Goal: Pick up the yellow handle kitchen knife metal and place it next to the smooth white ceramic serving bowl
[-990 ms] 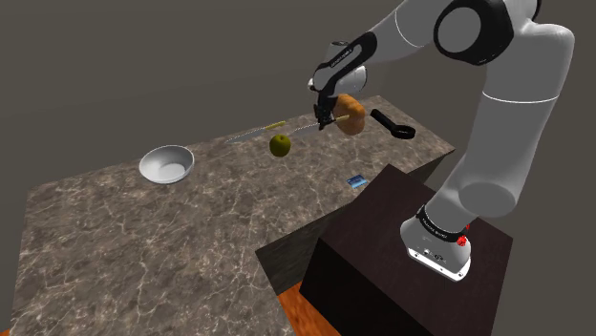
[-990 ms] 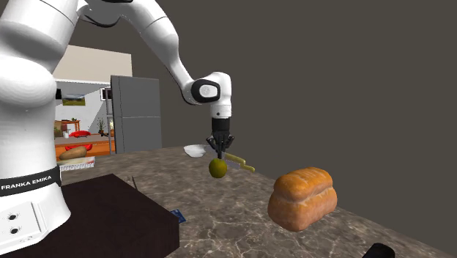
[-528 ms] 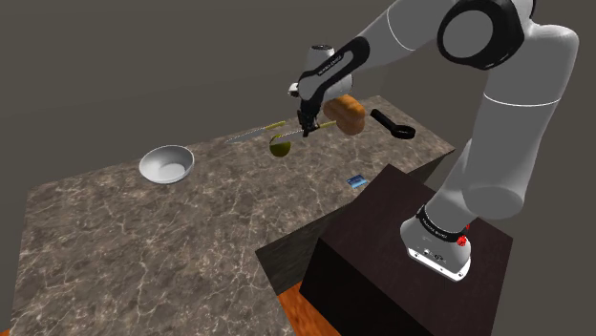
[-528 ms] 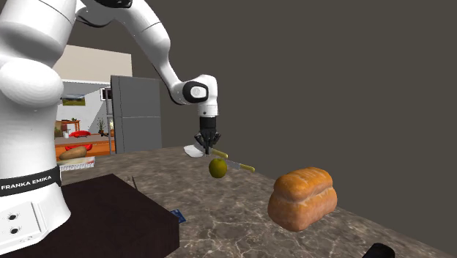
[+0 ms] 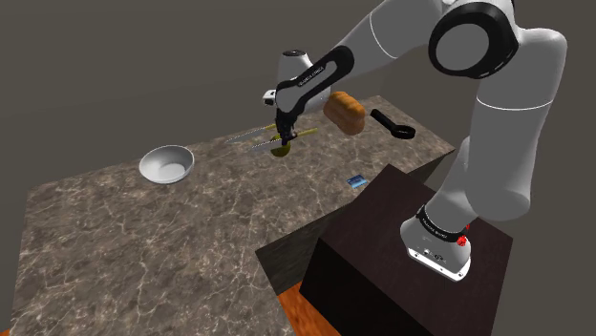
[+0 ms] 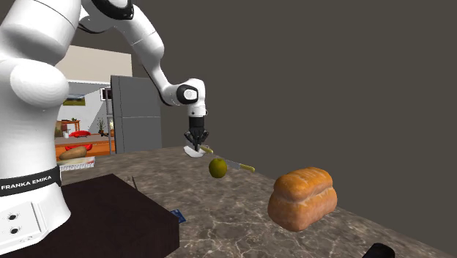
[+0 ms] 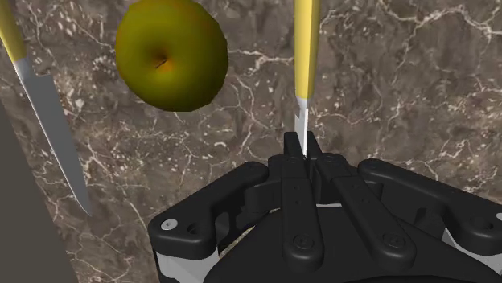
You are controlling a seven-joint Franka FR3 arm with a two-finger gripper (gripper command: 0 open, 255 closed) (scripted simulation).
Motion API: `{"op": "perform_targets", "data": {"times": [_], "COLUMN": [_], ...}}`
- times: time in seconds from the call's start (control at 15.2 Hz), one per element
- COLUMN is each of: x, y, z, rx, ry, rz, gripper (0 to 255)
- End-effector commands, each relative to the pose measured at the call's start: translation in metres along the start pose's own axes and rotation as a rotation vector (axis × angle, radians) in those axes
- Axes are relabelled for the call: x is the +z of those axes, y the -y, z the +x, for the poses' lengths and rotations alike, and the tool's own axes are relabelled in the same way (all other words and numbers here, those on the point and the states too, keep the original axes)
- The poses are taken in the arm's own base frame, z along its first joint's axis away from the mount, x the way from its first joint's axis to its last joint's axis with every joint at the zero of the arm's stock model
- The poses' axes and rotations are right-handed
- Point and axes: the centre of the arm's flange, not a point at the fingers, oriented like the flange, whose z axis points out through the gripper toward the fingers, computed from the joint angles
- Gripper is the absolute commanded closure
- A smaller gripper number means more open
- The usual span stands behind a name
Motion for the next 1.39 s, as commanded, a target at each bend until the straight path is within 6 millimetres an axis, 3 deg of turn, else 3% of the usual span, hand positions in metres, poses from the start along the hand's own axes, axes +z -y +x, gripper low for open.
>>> {"op": "perform_targets", "data": {"times": [0.0, 1.32], "x": [0.0, 0.005], "y": [0.007, 0.038], "z": [0.025, 0.287], "rx": [0.001, 0.001], "ry": [0.0, 0.0], "rz": [0.0, 0.0], "gripper": [255, 255]}}
